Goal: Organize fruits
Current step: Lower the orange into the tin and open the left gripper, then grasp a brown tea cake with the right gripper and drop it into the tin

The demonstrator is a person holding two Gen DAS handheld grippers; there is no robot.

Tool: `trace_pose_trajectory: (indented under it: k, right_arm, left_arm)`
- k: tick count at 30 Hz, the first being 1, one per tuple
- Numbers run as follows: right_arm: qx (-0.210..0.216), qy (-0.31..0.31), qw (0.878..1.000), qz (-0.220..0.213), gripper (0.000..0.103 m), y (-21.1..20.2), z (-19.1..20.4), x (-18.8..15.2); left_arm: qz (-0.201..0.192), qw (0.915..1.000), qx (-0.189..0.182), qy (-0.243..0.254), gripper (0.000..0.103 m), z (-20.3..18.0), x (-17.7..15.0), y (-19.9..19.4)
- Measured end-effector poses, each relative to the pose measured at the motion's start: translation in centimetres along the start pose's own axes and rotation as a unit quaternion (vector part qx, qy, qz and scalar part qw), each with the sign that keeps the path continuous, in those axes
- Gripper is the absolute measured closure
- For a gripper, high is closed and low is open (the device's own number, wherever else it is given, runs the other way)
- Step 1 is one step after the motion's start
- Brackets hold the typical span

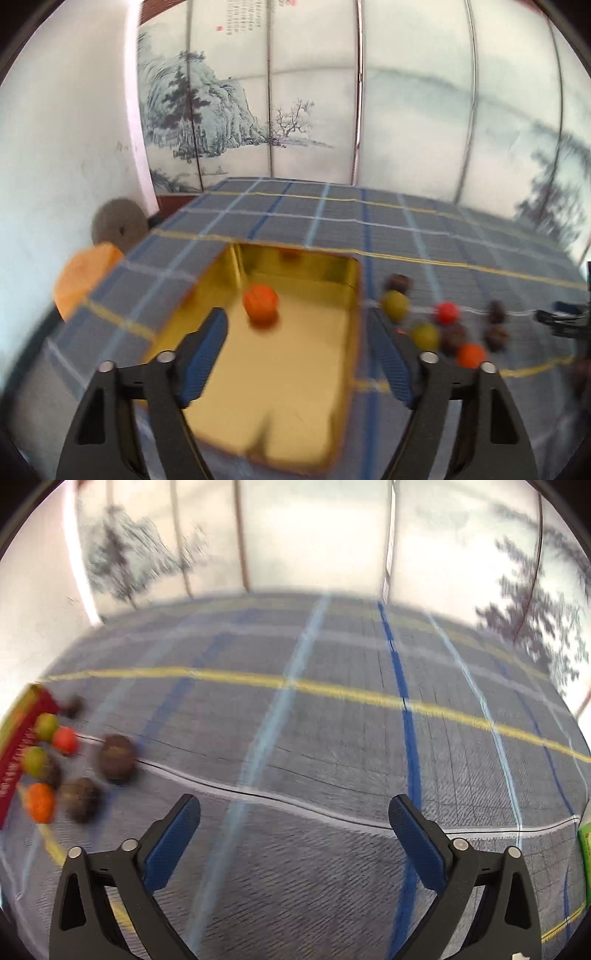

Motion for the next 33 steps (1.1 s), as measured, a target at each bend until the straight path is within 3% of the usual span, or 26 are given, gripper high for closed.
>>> trace_pose_trajectory:
  k: [3, 5, 8, 13, 17, 21, 24, 27, 30, 33]
  right_arm:
    - [0.084, -0.042, 0.994, -0.048, 0.013, -4.4, 5.3, -0.2]
    - [0.124, -0.082, 0.988, -0.05, 0.017, -5.7, 9.0, -0.8]
    - [0.167, -0.103, 0.981, -0.003, 0.055, -4.1, 12.4, -1.7]
    - [0.18, -0.075, 0.981, 0.019, 0.056, -1.7, 13.4, -1.4]
    - [0.16, -0.08, 0.983, 0.039, 0.055, 0.4, 13.7, -1.6]
    - [0.16, -0.087, 0.982, 0.058, 0.067, 0.9, 14.1, -1.7]
    - [0.165, -0.095, 0.981, 0.035, 0.067, -1.5, 14.7, -0.9]
    - [0.211, -0.112, 0.971, 0.014, 0.067, -4.7, 18.0, 1.2]
    - [0.269, -0.139, 0.953, 0.021, 0.067, -5.6, 24.0, 3.2]
    - [0.312, -0.159, 0.935, 0.049, 0.067, -3.9, 30.2, 4.0]
  left_arm:
    - [-0.003, 1.0, -0.001, 0.007, 0.017, -0.7, -3.2, -2.8]
    - [0.011, 0.9996, -0.002, 0.025, 0.017, -1.3, -5.1, -4.2]
    - [0.009, 0.9994, 0.016, 0.029, 0.017, -1.7, -6.9, -5.9]
    - [-0.03, 0.9951, 0.078, 0.053, 0.017, -1.1, -9.6, -8.4]
    - [-0.025, 0.9899, 0.12, 0.071, 0.017, -0.5, -13.2, -8.1]
    - [0.026, 0.9887, 0.112, 0.096, 0.017, -0.8, -17.0, -6.1]
    - [0.014, 0.9924, 0.099, 0.072, 0.016, -0.1, -16.7, -6.5]
    - [0.022, 0.9924, 0.11, 0.051, 0.006, 0.9, -17.0, -6.1]
    - [0.024, 0.9931, 0.11, 0.033, 0.006, 1.5, -17.1, -6.0]
    - [0.017, 0.9926, 0.116, 0.03, 0.006, 1.9, -17.2, -6.3]
Point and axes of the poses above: each gripper's, at about its wrist camera, not at the fingertips, and y roughly the way its jaws point, z to its left, x to its top, the point moved 8 cm from there along y, roughly the way its jaws point, and after that the axes turned 1 degree about y, right-handed, at the moved point
